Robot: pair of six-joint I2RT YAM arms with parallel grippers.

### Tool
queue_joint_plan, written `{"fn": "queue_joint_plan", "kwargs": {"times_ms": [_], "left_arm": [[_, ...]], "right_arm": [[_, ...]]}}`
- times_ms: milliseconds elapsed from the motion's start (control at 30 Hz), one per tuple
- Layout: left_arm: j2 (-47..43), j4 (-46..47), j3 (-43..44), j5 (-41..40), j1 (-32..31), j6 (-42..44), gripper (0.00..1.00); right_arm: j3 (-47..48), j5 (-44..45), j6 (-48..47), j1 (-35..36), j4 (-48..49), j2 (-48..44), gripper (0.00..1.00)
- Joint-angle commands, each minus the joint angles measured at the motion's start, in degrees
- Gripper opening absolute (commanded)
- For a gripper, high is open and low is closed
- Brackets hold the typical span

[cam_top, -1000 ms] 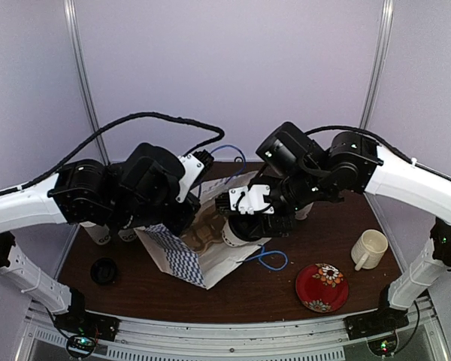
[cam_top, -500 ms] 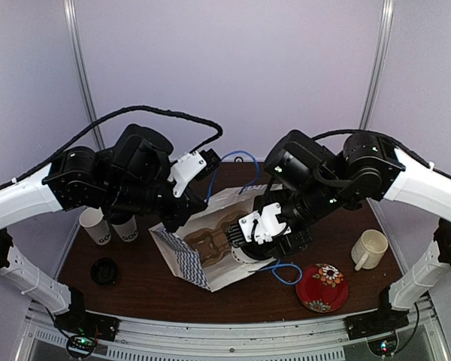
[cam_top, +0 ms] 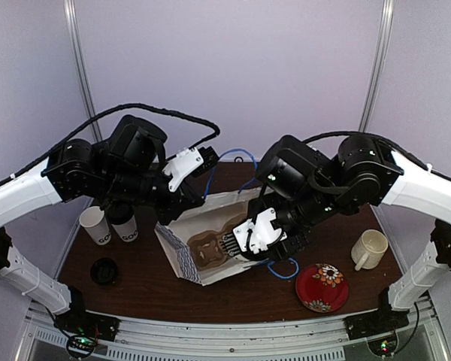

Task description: Pack the takeout coffee

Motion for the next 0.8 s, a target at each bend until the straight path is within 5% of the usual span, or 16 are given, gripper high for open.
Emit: {"fn": "queue_joint_plan", "kwargs": {"times_ms": [0, 133, 300, 500, 767], "left_arm": [[-2.3, 2.8, -1.4, 1.1, 1.2, 3.8, 0.00], [-1.5, 3.6, -2.4, -0.1, 1.3, 4.1, 0.00], [0.0, 3.7, -2.9, -2.4, 1.3, 4.3, 0.00], [-0.7, 4.6, -3.4, -3.5, 1.3, 3.9, 0.36], [-1.7, 6.0, -4.0, -1.3, 1.3, 2.8, 0.40]], "right_arm": [[1.8, -2.9, 0.9, 0.3, -1.8, -0.1, 0.58], [1.2, -8.2, 3.6, 1.1, -0.5, 1.0, 0.58], [0.1, -4.6, 3.5, 2.7, 2.8, 3.8, 0.58], [-0.2, 4.8, 0.4, 2.8, 3.6, 3.0, 0.57], [-1.9, 13.4, -2.6, 2.8, 5.9, 3.3, 0.56]]}}
